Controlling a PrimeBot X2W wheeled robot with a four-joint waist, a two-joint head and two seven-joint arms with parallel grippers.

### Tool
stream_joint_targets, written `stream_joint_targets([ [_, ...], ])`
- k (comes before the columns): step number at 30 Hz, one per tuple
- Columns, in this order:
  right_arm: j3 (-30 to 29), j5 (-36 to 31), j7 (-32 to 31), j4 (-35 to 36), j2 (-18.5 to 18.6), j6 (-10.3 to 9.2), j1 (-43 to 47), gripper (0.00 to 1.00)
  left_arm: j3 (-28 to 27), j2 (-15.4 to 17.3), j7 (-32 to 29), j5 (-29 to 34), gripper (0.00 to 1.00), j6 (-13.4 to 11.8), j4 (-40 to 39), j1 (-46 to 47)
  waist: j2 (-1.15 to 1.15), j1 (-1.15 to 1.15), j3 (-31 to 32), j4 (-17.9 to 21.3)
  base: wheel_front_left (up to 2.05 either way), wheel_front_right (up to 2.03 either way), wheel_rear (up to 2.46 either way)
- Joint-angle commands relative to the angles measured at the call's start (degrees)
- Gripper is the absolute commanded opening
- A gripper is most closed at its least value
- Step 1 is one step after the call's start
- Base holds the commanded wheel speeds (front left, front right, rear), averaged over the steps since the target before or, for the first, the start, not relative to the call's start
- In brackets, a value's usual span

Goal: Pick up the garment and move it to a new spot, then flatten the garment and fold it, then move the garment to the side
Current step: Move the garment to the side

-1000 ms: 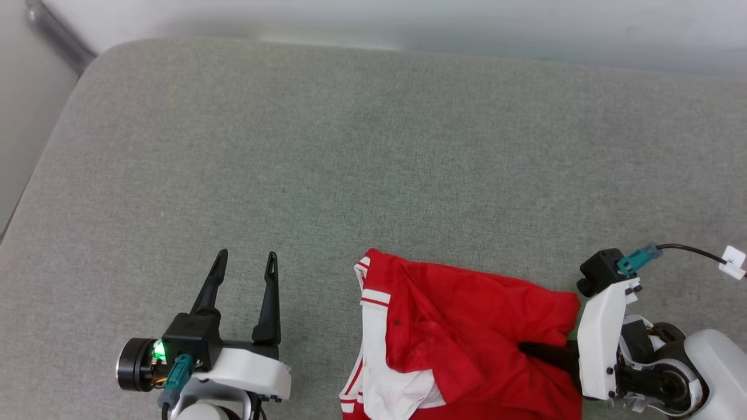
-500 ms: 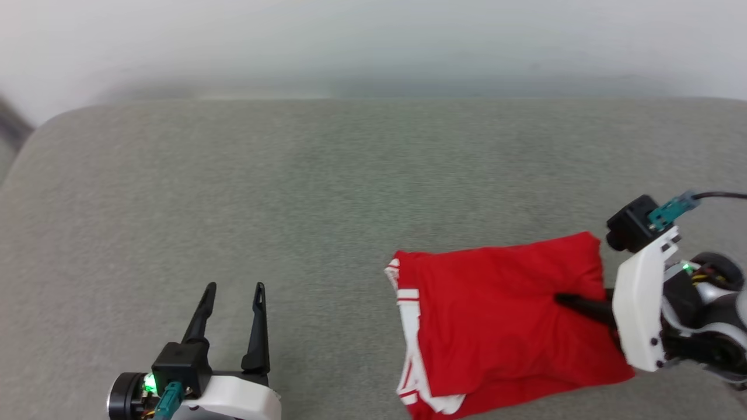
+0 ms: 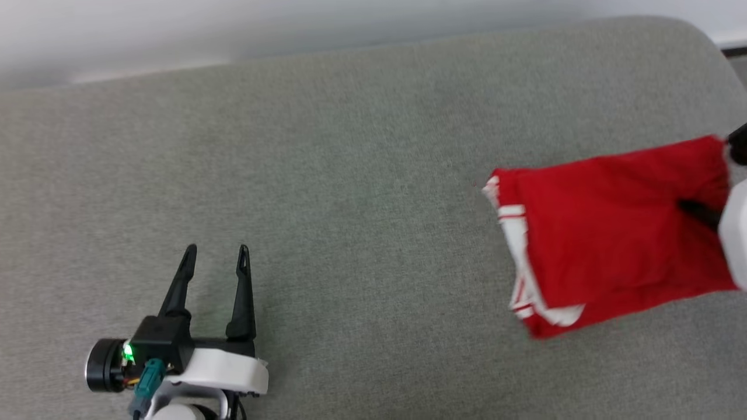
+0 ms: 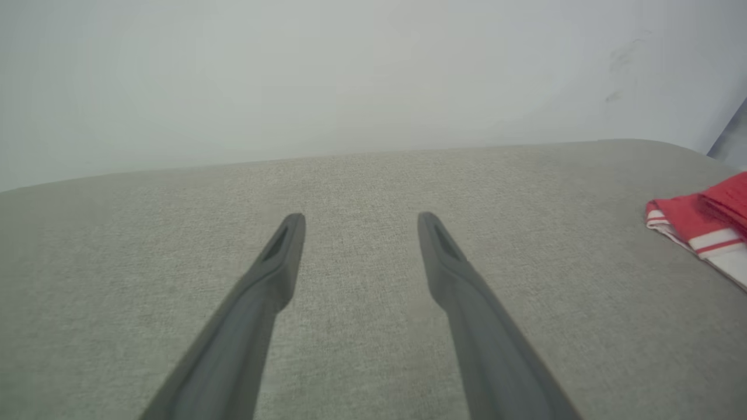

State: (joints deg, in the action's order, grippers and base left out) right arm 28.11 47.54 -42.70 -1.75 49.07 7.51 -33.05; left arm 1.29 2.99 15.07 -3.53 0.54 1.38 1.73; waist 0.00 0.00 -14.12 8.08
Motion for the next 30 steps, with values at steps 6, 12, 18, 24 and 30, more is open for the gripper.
stream_joint_targets([
  [6, -2.55, -6.23, 2.51, -8.40, 3.40, -0.04, -5.40, 0.00, -1.04, 0.52, 0.13, 1.17, 1.00, 1.19, -2.39, 3.31, 0.00, 0.00, -8.08, 1.58, 0.00, 0.00, 0.00],
  [12, -7.74, -10.85, 3.44, -16.51, 2.78, -0.04, -9.62, 0.00, -2.13, 1.02, 0.13, 1.41, 1.00, 1.85, -4.79, 5.09, 0.00, 0.00, -13.14, 1.77, 0.00, 0.00, 0.00],
  [18, -14.36, -15.88, 3.77, -23.79, 1.87, -0.05, -13.14, 0.00, -2.16, 0.94, 0.13, 1.86, 1.00, 1.81, -7.19, 6.26, 0.00, 0.00, -17.19, 1.83, 0.00, 0.00, 0.00],
  [24, -19.08, -19.00, 4.59, -28.77, -1.22, -0.04, -13.92, 0.00, -2.68, 0.92, 0.12, 1.96, 1.00, 1.98, -7.89, 6.97, 0.00, 0.00, -18.49, 1.66, 0.00, 0.00, 0.00],
  [30, -21.80, -24.63, 8.11, -31.49, -3.86, -0.04, -12.51, 1.00, -2.89, 0.70, 0.13, 1.51, 1.00, 1.60, -6.74, 5.70, 0.00, 0.00, -14.84, 0.89, 0.00, 0.00, 0.00],
])
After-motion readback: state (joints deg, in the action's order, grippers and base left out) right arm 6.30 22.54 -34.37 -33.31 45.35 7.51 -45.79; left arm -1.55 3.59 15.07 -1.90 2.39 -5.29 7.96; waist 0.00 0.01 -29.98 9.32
